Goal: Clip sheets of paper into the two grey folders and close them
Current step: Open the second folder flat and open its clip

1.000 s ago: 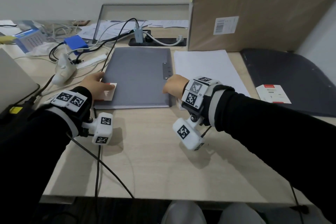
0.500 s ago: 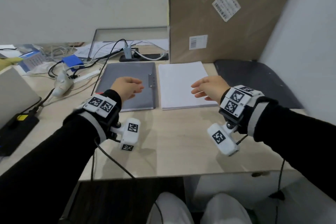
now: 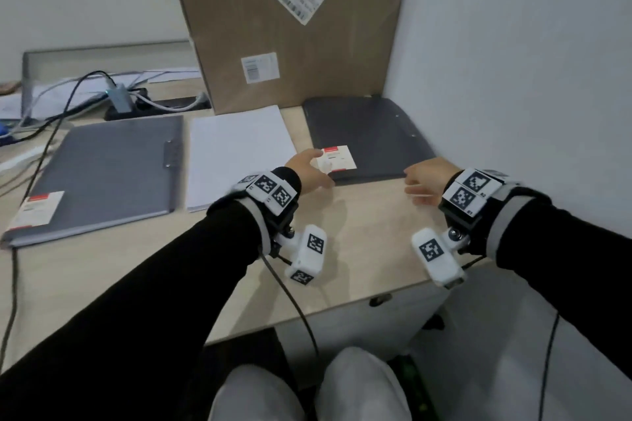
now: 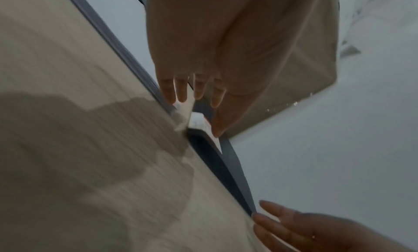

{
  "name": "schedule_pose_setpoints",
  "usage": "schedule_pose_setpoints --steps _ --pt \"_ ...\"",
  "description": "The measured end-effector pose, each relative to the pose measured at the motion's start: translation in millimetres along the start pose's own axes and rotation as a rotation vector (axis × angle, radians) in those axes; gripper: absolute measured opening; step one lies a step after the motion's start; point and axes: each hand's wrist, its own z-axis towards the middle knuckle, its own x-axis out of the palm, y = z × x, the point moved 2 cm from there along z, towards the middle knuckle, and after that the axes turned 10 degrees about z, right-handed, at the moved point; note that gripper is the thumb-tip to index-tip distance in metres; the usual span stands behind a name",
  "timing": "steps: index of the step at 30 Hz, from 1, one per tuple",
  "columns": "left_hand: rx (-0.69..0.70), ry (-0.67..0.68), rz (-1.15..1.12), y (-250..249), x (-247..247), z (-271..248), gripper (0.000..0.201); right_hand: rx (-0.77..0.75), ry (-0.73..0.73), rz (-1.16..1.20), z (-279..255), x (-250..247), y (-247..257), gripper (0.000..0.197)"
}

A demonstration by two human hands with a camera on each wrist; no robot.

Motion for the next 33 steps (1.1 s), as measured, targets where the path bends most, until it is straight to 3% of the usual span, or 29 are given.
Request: schedule_pose_setpoints --steps 2,7,11,14,16,23,30,33 --pt "0.031 0.029 0.087 -17.8 15.4 16.6 0.077 0.018 -0.004 0.02 8.9 -6.6 -2.3 0.027" --pt "0.03 0.054 0.607 -41.2 36.1 45.9 0.081 0.044 0.062 0.086 23.4 -16.6 -10.5 0.01" --pt "0.096 0.025 0.697 -46.6 39.4 52.6 0.069 0.055 0.12 0.151 29.0 -22.4 -22.9 0.013" --pt "0.155 -0.086 0.661 -47.2 35.8 44.4 0.047 0.067 0.157 0.247 27.1 -23.9 -26.2 0.01" --pt "0.198 -0.194 0.582 -47.8 28.6 32.9 0.037 0.06 0.195 0.353 24.5 -23.2 -24.8 0.022" --pt "0.205 -0.5 0.19 -45.5 -15.1 -17.4 0.04 -0.025 0.282 0.606 -10.0 -13.2 5.6 0.061" --pt "0.221 -0.497 0.111 -32.8 -28.3 -60.9 0.04 -0.177 0.486 0.485 -65.2 7.0 34.1 0.069" --pt "0.259 -0.471 0.127 -31.0 -21.7 -78.0 0.038 -0.229 0.405 0.433 -82.5 16.0 35.5 0.053"
